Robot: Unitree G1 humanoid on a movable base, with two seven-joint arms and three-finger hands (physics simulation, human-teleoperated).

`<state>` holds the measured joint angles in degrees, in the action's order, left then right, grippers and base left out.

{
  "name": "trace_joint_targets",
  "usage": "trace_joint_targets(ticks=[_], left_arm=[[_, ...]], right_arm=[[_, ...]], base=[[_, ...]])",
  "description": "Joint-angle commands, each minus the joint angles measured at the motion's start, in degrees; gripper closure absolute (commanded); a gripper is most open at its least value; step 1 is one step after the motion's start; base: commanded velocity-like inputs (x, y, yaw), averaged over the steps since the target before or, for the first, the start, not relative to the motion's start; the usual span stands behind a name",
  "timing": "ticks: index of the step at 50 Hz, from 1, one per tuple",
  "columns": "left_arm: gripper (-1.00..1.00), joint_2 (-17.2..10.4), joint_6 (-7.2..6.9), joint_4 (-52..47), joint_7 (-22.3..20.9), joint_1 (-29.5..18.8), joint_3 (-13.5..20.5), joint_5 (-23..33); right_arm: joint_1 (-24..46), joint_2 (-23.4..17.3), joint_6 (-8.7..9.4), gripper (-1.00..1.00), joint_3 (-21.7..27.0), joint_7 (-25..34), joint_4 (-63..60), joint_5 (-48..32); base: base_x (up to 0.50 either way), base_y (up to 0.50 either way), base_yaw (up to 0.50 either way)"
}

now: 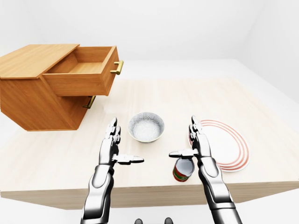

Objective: Put the bowl on top of the cabinet.

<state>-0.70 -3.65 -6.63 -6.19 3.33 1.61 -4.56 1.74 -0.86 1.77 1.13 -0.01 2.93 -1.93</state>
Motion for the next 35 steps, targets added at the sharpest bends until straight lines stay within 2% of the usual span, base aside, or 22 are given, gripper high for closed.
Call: trace_joint_targets(ticks=[1, 15, 25, 26, 28, 33, 35], left_arm=[[-1.00, 0.00, 1.16, -0.19, -0.95, 0.78, 0.22, -0.98], [-1.00, -0.12, 0.83, -0.03, -1.07, 0.56, 0.46, -1.36], [-1.00, -0.11, 1.21, -0.06, -1.00, 0.64, 0.60, -1.31], [-1.00, 0.01, 1.93, 0.07, -0.69, 0.65, 0.87, -1.44], [-1.00, -0.16, 2.45, 0.19, -0.32, 0.50, 1.04, -1.19], [-1.00, -0.25, 1.46, -1.69, -0.33, 1.12, 0.73, -0.72], [-1.00, -0.27, 2.43, -2.18, -0.19, 1.66, 0.15, 0.84]], right_arm=[[0.26, 0.04, -1.21, -1.00, -0.24, -0.47, 0.89, -1.06], [0.64, 0.09, -1.34, -1.00, -0.18, -0.83, 1.51, -1.27], [0.60, 0.09, -1.46, -1.00, -0.12, -1.19, 1.48, -1.45], [0.79, 0.11, -1.02, -1.00, 0.00, -1.34, 1.57, -1.31], [0.59, 0.12, -1.17, -1.00, -0.08, -1.35, 1.26, -1.31], [0.58, 0.12, -1.28, -1.00, -0.09, -1.62, 1.39, -1.40], [0.62, 0.10, -1.44, -1.00, -0.04, -1.65, 1.59, -1.32]], base=[[0.50, 0.00, 0.00], [0.50, 0.00, 0.00], [0.50, 0.00, 0.00], [0.24, 0.00, 0.00], [0.00, 0.00, 0.00], [0.00, 0.00, 0.00], [0.00, 0.00, 0.00]])
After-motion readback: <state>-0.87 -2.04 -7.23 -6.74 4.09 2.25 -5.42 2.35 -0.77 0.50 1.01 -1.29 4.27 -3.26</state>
